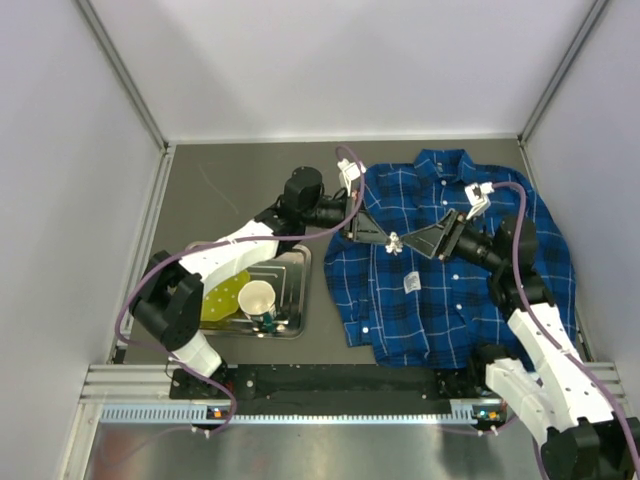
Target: Remove the brooch from the garment
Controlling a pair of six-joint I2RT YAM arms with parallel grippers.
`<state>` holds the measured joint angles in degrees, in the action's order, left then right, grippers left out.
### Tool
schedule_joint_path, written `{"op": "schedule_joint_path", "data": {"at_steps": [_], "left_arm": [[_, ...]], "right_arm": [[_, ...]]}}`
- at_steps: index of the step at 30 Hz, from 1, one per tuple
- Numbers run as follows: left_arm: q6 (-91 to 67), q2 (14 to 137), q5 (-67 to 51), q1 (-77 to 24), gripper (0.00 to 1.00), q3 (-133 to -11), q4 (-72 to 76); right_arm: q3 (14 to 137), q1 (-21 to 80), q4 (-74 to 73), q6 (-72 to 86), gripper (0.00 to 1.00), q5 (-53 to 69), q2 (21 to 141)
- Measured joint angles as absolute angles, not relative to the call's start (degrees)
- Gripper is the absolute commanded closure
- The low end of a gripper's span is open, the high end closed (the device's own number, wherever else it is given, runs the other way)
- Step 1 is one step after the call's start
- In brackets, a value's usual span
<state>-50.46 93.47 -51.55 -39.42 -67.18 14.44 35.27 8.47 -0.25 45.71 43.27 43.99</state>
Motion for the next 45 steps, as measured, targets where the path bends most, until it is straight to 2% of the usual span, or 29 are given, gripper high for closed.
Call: {"op": "schedule_joint_path", "data": {"at_steps": [4, 9, 19, 22, 26, 32, 37, 45], "left_arm": [[-50.41, 92.49, -50.61, -38.20, 1.00, -67.31, 11.31], [-47.81, 91.81, -43.66, -37.21, 1.00, -70.67, -1.17], [-48.80, 90.32, -32.75, -34.26, 1.00, -72.34, -15.14], [-50.98, 89.43, -30.15, -32.97, 1.00, -72.25, -17.47], [-55.27, 86.43, -32.16, -30.59, 1.00, -69.41, -14.87], [-61.28, 85.52, -41.36, -27.53, 1.00, -65.91, -9.10], [-63.68, 85.47, -45.67, -27.24, 1.00, -64.58, -8.54], [-67.00, 85.01, -49.58, -26.59, 1.00, -62.54, -5.61]], "right_arm": [[37.34, 8.45, -4.38, 40.38, 0.44, 42.96, 43.92], [40.34, 10.61, -12.01, 31.40, 0.44, 37.60, 44.21], [43.13, 34.00, -15.38, 12.91, 0.43, 14.39, 46.30], [41.91, 40.45, -11.40, 6.07, 0.44, 6.50, 47.86], [37.71, 44.36, -3.38, -2.22, 0.49, 2.59, 49.15], [25.10, 44.60, 14.41, -16.08, 0.52, 4.69, 47.20], [22.15, 44.64, 22.72, -25.65, 0.67, 7.66, 48.80], [22.20, 45.01, 31.90, -31.51, 0.66, 10.26, 53.49]]}}
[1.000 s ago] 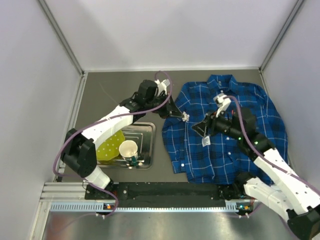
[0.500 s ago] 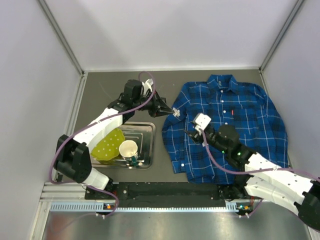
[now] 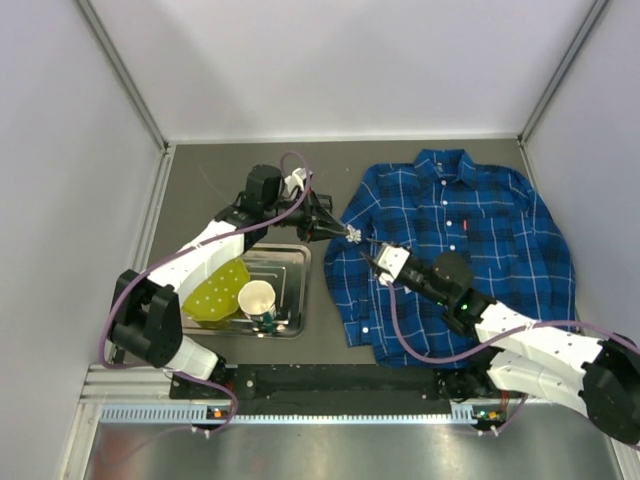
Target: Remove the brooch from the garment
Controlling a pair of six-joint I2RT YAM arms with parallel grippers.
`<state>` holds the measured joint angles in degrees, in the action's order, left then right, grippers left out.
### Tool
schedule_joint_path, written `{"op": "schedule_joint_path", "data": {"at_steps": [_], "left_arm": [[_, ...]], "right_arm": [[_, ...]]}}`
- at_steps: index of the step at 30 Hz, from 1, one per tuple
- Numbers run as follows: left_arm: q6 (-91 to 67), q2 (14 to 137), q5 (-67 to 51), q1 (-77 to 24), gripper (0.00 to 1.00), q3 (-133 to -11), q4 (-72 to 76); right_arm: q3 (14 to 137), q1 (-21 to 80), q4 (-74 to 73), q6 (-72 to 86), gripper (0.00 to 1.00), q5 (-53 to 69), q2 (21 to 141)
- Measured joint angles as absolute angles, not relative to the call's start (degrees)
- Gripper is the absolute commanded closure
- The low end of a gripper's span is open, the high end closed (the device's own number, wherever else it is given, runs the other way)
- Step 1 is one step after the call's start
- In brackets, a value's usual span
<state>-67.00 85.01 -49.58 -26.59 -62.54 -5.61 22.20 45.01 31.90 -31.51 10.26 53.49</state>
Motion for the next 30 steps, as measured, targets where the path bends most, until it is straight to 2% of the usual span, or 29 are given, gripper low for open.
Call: {"op": "schedule_joint_path", "data": {"at_steps": [15, 23, 30], "left_arm": [[-72.71, 83.24, -49.43, -25.45, 1.00, -59.77, -4.86], [-75.37, 83.13, -49.43, -25.34, 1.00, -59.24, -4.84], [-76.60, 83.13, -49.04, -25.10, 1.00, -58.48, -5.04]], "right_arm": [[24.58, 46.39, 35.18, -36.56, 0.66, 9.52, 58.22], [26.37, 47.05, 35.33, -38.98, 0.71, 9.10, 60.90], [26.37, 47.13, 35.33, -40.16, 0.72, 9.04, 61.34]]}}
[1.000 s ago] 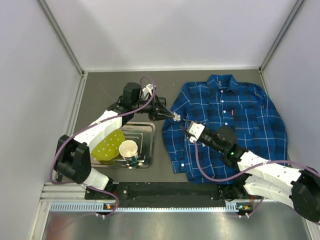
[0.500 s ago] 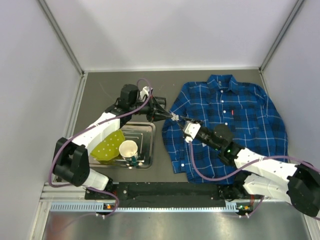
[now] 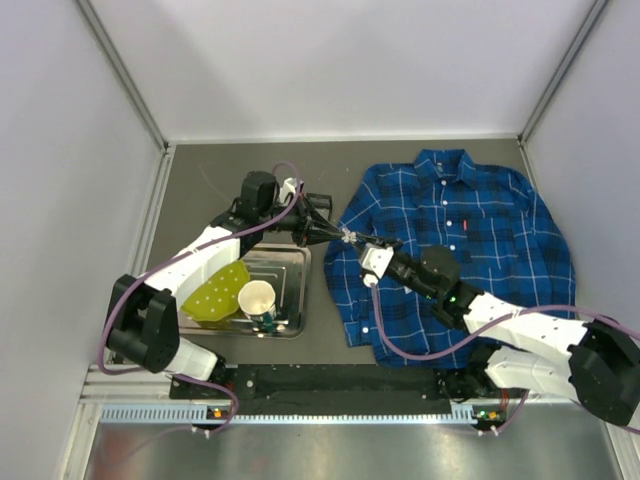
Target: Remove the brooch from the garment
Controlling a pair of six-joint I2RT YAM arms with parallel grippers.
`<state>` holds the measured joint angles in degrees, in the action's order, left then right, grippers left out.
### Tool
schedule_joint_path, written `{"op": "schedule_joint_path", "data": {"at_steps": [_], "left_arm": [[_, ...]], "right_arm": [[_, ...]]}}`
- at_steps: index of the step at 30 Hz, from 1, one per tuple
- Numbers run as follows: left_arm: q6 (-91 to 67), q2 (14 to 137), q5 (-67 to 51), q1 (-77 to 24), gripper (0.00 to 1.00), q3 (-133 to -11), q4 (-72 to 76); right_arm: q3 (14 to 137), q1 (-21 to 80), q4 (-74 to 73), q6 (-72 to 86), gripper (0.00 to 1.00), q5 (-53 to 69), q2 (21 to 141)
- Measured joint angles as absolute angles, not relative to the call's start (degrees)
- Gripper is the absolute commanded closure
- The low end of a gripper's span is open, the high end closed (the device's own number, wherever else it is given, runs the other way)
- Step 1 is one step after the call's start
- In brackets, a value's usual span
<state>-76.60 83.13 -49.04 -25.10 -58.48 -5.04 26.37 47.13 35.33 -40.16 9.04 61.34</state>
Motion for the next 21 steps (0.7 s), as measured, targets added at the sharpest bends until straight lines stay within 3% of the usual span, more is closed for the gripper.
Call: {"op": "schedule_joint_path", "data": {"at_steps": [11, 15, 21], "left_arm": [[-78.08, 83.13, -49.04, -24.88, 1.00, -58.26, -5.17], [-78.41, 83.13, -49.04, -24.77, 1.00, -57.78, -5.17], [-79.70, 83.13, -49.04, -24.67, 1.00, -57.63, -5.17]], "right_arm": [[27.90, 48.88, 35.70, -42.37, 0.73, 7.11, 63.72], [28.18, 49.47, 35.94, -43.13, 0.87, 5.98, 64.47], [28.18, 49.74, 36.29, -44.45, 1.00, 4.78, 64.58]]}}
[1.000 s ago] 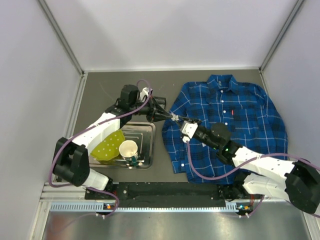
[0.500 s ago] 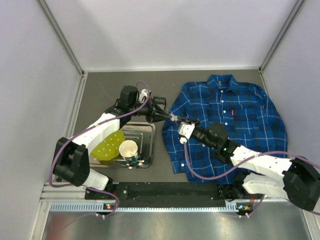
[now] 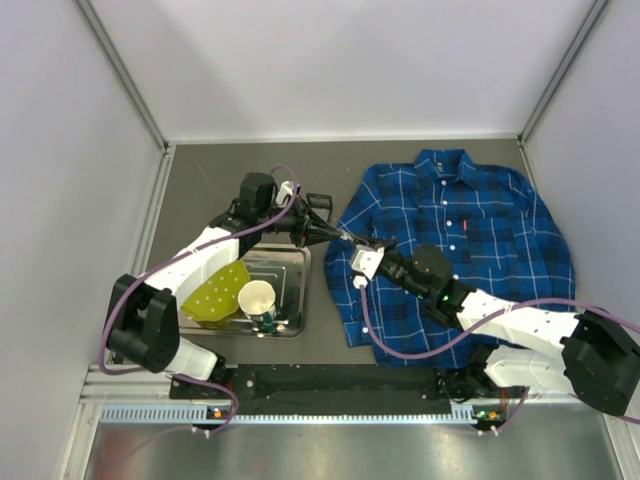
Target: Remove the brooch from the garment
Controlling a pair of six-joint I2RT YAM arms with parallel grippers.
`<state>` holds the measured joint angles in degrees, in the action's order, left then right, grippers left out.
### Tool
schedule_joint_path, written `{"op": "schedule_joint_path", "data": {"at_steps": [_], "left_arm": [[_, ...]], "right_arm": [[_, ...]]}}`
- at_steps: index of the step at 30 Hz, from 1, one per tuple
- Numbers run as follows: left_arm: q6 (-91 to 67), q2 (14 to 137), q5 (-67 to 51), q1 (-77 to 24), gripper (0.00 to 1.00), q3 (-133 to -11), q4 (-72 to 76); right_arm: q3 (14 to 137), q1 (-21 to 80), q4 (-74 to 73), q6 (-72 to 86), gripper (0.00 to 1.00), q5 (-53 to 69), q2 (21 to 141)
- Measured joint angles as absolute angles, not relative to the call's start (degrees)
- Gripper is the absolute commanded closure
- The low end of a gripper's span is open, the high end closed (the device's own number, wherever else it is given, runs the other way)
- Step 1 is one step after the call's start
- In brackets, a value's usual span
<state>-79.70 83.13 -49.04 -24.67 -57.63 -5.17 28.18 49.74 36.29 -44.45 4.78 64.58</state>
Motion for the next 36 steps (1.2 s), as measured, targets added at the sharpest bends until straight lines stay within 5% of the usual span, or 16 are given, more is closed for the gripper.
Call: {"op": "schedule_joint_path", "data": {"at_steps": [8, 14, 17, 27, 36], "left_arm": [[-83.72, 83.09, -50.61, -24.32, 1.00, -54.94, 0.80], [-85.38, 82.46, -51.57, -23.53, 0.55, -51.57, 7.31], [-84.55, 80.12, -51.51, -22.63, 0.48, -49.84, 8.16], [-72.05, 69.45, -46.74, -14.66, 0.40, -49.82, -0.08], [-55.61, 65.23, -40.27, -12.73, 0.41, -57.25, -12.64]], "right_arm": [[28.18, 49.98, 36.86, -43.94, 1.00, 3.75, 64.58], [28.16, 50.61, 36.88, -39.11, 1.00, 2.70, 64.55], [28.16, 50.63, 37.45, -35.68, 1.00, 1.48, 64.45], [29.41, 48.97, 35.05, -18.74, 1.00, 1.30, 69.10], [44.27, 39.48, 28.05, 16.38, 1.00, 10.66, 85.86]]}}
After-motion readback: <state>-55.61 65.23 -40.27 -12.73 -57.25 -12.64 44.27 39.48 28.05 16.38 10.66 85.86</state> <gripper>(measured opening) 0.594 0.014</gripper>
